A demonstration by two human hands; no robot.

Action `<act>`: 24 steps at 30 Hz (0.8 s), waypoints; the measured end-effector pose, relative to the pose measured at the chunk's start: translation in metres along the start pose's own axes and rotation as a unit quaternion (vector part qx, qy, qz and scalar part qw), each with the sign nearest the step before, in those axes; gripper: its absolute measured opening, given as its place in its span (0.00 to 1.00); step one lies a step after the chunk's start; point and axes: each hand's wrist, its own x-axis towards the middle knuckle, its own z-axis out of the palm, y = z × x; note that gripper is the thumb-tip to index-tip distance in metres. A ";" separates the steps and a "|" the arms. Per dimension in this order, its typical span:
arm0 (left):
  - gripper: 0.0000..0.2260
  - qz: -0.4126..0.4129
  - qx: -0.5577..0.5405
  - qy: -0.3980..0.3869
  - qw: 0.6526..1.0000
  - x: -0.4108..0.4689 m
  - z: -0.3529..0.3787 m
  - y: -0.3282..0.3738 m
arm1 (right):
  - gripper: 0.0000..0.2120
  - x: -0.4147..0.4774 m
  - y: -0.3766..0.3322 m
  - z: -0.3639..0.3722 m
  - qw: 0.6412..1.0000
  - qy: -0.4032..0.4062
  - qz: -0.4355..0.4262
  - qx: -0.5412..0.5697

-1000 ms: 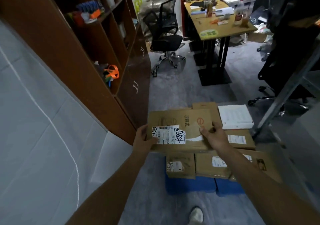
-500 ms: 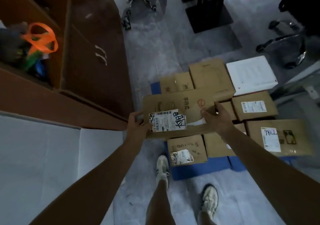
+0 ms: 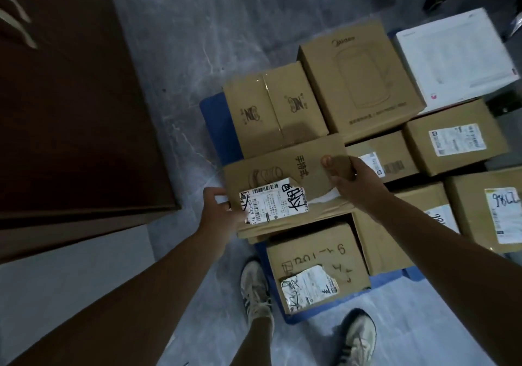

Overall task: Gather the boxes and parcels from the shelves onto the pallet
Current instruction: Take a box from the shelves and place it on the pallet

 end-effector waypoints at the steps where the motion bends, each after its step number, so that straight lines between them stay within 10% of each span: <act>1: 0.25 -0.002 0.008 -0.005 1.000 0.005 0.001 -0.006 | 0.17 0.005 0.005 0.004 1.000 -0.002 0.006 -0.006; 19: 0.19 0.008 0.179 -0.081 0.980 0.030 0.025 -0.018 | 0.26 0.037 0.032 0.022 0.997 0.027 0.050 -0.053; 24: 0.20 0.100 0.223 0.020 0.969 -0.029 0.062 0.027 | 0.25 -0.004 0.010 0.005 0.987 0.067 0.017 -0.144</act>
